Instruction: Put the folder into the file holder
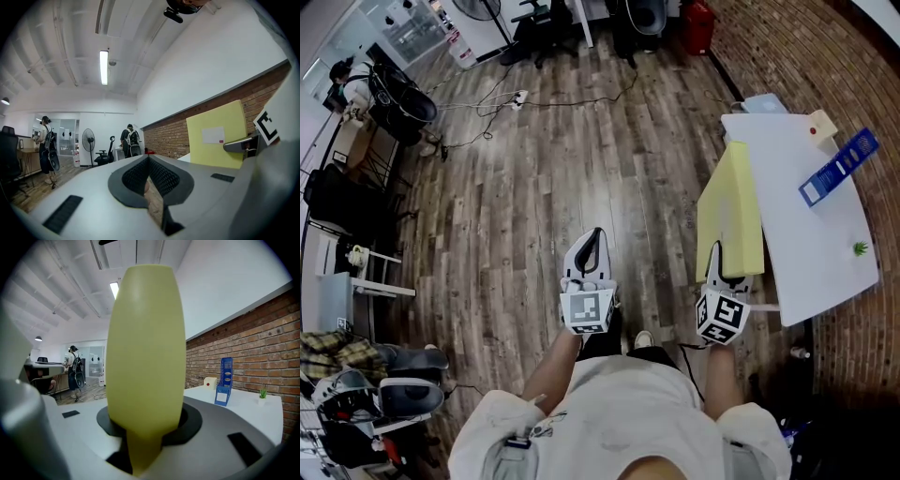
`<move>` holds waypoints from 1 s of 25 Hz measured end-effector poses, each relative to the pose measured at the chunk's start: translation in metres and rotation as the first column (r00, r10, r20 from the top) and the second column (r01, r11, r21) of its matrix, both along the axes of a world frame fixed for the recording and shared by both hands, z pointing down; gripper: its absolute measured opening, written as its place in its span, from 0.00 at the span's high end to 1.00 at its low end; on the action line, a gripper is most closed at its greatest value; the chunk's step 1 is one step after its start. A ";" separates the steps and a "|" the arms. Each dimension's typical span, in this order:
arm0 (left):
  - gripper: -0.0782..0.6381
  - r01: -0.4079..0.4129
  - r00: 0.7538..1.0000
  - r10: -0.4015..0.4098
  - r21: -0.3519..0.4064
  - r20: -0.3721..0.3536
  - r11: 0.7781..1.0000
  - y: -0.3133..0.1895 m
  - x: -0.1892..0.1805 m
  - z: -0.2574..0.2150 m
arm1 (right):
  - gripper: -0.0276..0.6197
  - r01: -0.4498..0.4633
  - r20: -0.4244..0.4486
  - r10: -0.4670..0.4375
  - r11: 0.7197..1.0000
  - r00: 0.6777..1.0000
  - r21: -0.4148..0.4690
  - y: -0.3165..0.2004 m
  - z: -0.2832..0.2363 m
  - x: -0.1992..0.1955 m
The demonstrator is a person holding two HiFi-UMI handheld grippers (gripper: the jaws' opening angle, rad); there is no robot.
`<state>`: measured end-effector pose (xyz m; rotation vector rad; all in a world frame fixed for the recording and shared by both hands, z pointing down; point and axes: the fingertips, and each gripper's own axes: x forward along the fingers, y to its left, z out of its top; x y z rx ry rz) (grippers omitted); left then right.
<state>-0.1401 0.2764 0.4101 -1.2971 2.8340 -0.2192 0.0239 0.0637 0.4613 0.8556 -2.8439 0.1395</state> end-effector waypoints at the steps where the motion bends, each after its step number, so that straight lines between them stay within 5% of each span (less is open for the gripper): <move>1: 0.88 -0.005 1.000 0.005 0.005 -0.005 1.000 -0.005 -0.007 0.004 | 0.71 -0.006 -0.003 0.006 1.000 1.000 0.005 -0.004 0.000 -0.005; 18: 0.88 -0.135 0.989 0.137 0.043 -0.052 0.990 -0.072 -0.193 0.006 | 0.71 -0.101 -0.029 0.102 0.994 0.994 0.047 -0.034 -0.025 -0.162; 25: 0.88 -0.170 0.983 0.172 0.038 -0.066 0.985 -0.081 -0.239 0.008 | 0.71 -0.125 -0.035 0.127 0.991 0.991 0.052 -0.037 -0.027 -0.204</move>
